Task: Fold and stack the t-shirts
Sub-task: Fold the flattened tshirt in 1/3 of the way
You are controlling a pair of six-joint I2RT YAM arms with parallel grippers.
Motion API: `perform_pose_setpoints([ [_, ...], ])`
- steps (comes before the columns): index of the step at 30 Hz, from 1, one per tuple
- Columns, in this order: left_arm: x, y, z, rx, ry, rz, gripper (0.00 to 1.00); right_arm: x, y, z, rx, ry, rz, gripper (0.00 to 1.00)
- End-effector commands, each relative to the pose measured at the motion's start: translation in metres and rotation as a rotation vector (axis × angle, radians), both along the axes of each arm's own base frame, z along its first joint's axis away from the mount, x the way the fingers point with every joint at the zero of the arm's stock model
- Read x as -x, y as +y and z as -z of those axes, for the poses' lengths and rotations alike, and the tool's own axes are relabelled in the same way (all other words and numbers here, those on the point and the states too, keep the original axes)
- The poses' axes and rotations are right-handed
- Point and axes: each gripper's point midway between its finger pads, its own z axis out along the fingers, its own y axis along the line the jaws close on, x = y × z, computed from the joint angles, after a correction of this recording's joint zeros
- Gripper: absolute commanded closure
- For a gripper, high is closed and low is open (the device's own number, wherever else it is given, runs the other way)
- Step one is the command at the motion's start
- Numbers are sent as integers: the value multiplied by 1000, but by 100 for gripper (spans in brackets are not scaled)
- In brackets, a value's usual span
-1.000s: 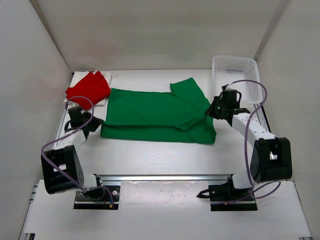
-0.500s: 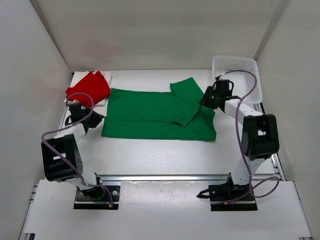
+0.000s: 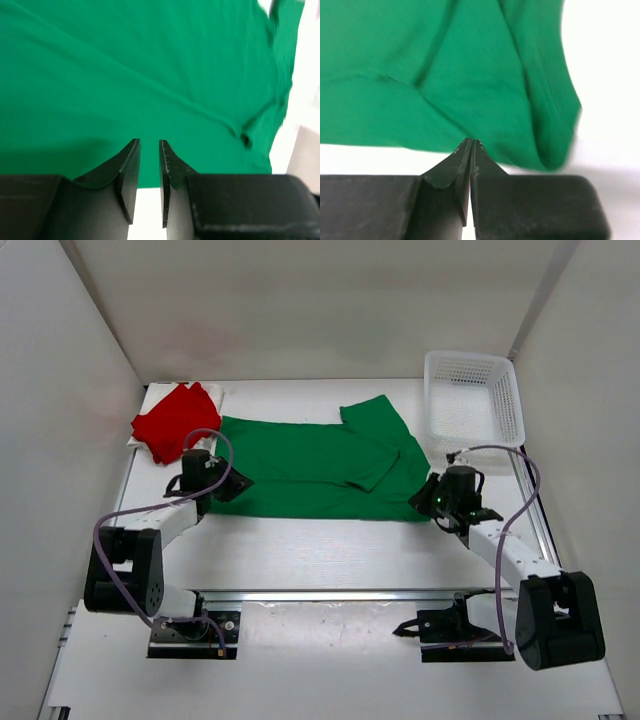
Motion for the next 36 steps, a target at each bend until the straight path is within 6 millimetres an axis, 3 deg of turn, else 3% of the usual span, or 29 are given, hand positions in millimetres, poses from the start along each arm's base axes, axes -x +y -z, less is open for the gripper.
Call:
perform_pose_setpoints([
  [1, -8, -25, -1, 39, -30, 44, 68, 10, -8, 11, -14, -7, 43, 100],
  [5, 7, -13, 36, 103, 62, -13, 71, 15, -27, 40, -5, 67, 96, 100],
  [9, 28, -2, 56, 162, 117, -39, 73, 29, -35, 63, -19, 144, 140, 100],
  [11, 44, 12, 66, 158, 150, -76, 72, 34, -33, 65, -6, 156, 137, 100],
  [14, 68, 9, 73, 158, 168, -60, 71, 43, -39, 62, 9, 158, 153, 99],
  [18, 87, 2, 68, 141, 148, -30, 67, 46, -44, 34, 21, 105, 165, 100],
  [20, 88, -10, 57, 137, 113, 12, 66, 38, -31, 13, 27, 48, 113, 92],
  [22, 73, -17, 29, 122, 29, 41, 64, 23, -13, -13, 16, -10, 48, 91],
  [24, 67, -23, 17, 74, -7, 76, 63, 13, 20, -25, 27, -53, -87, 86],
  [27, 59, -29, 4, 42, -48, 93, 63, -4, 60, -31, 0, -60, -230, 86],
  [31, 65, -40, 16, 69, -20, 135, 64, -26, 95, -19, -40, -58, -315, 79],
  [34, 67, -52, 22, 75, -10, 164, 66, -34, 101, -3, -64, -24, -323, 83],
  [36, 68, -70, 18, 69, -25, 209, 67, -38, 104, 6, -64, -4, -327, 84],
])
